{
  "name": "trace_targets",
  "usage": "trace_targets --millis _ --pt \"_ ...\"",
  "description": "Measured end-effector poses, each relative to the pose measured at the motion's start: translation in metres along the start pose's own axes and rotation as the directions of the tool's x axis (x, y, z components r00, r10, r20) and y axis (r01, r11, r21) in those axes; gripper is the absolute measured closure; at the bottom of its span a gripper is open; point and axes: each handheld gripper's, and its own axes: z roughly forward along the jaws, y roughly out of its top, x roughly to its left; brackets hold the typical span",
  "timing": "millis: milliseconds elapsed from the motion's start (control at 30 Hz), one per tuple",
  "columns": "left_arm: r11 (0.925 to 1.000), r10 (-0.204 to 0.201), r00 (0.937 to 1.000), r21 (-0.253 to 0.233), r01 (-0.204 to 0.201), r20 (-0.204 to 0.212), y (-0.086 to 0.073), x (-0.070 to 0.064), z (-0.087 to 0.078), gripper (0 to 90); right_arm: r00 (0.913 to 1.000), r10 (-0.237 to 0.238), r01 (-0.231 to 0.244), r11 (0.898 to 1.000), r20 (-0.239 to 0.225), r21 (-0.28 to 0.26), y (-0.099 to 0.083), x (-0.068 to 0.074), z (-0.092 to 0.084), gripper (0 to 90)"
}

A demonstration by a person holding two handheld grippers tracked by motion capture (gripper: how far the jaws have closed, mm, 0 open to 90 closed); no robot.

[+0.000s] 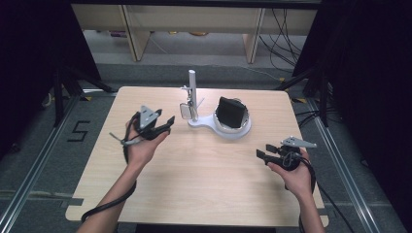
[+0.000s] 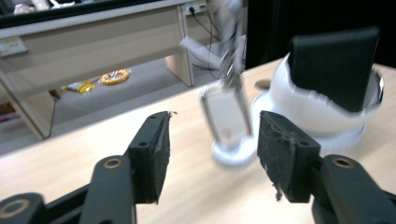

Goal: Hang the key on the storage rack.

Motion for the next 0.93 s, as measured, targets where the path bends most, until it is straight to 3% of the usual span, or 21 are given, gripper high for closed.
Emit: trace_targets --millis 167,200,267,333,467,500,533,600,633,700,800,933 --pt "0.9985 -0.053 0.9977 0.013 0.054 -0.043 -0.051 0.019 -0.042 39.8 0.9997 0.022 -0.022 1.000 0.002 -0.007 -0.003 -0.003 0.000 45.1" --pt "0.9980 -0.063 0.9968 0.009 0.063 -0.049 -0.059 0.021 -0.047 39.5 0.9996 -0.022 0.023 1.000 0.015 -0.001 -0.004 -0.007 -0.001 44.9" --pt "0.9955 -0.094 0.9925 0.002 0.095 -0.078 -0.078 0.025 -0.061 39.4 0.9998 0.021 -0.021 1.000 0.002 -0.003 -0.005 -0.004 0.000 44.9" --pt "0.9931 -0.117 0.9881 -0.010 0.117 -0.100 -0.093 0.028 -0.074 39.3 0.9999 -0.008 0.009 1.000 0.008 -0.009 -0.007 -0.007 0.002 44.8" --pt "0.9905 -0.137 0.9842 -0.025 0.135 -0.112 -0.105 0.029 -0.084 38.6 0.9999 -0.010 0.010 1.000 0.000 -0.007 -0.009 -0.007 0.003 44.4" --pt "0.9908 -0.134 0.9844 -0.030 0.132 -0.113 -0.107 0.028 -0.085 38.6 0.9996 0.029 -0.029 1.000 -0.005 0.005 -0.010 -0.003 0.002 44.2" --pt "0.9913 -0.130 0.9847 -0.032 0.128 -0.116 -0.108 0.028 -0.086 38.6 1.0000 0.008 -0.008 1.000 0.005 -0.007 -0.010 -0.004 0.003 43.9" --pt "0.9911 -0.130 0.9857 -0.042 0.127 -0.106 -0.112 0.026 -0.085 38.6 0.9999 0.016 -0.016 1.000 -0.006 -0.010 -0.012 -0.004 0.003 43.6" --pt "0.9918 -0.123 0.9862 -0.048 0.119 -0.110 -0.112 0.025 -0.085 38.7 0.9999 -0.014 0.014 1.000 0.004 -0.002 -0.012 -0.007 0.002 43.6" --pt "0.9921 -0.115 0.9874 -0.063 0.108 -0.109 -0.112 0.024 -0.085 38.7 0.9996 -0.026 0.026 0.999 0.010 -0.019 -0.014 -0.009 0.004 43.5" --pt "0.9911 -0.120 0.9876 -0.069 0.114 -0.101 -0.112 0.023 -0.084 38.5 0.9999 0.012 -0.012 1.000 -0.011 -0.006 -0.015 -0.007 0.003 43.4" --pt "0.9894 -0.131 0.9873 -0.076 0.124 -0.090 -0.115 0.022 -0.081 36.4 0.9999 0.002 -0.002 1.000 -0.015 -0.011 -0.015 -0.008 0.003 43.3"
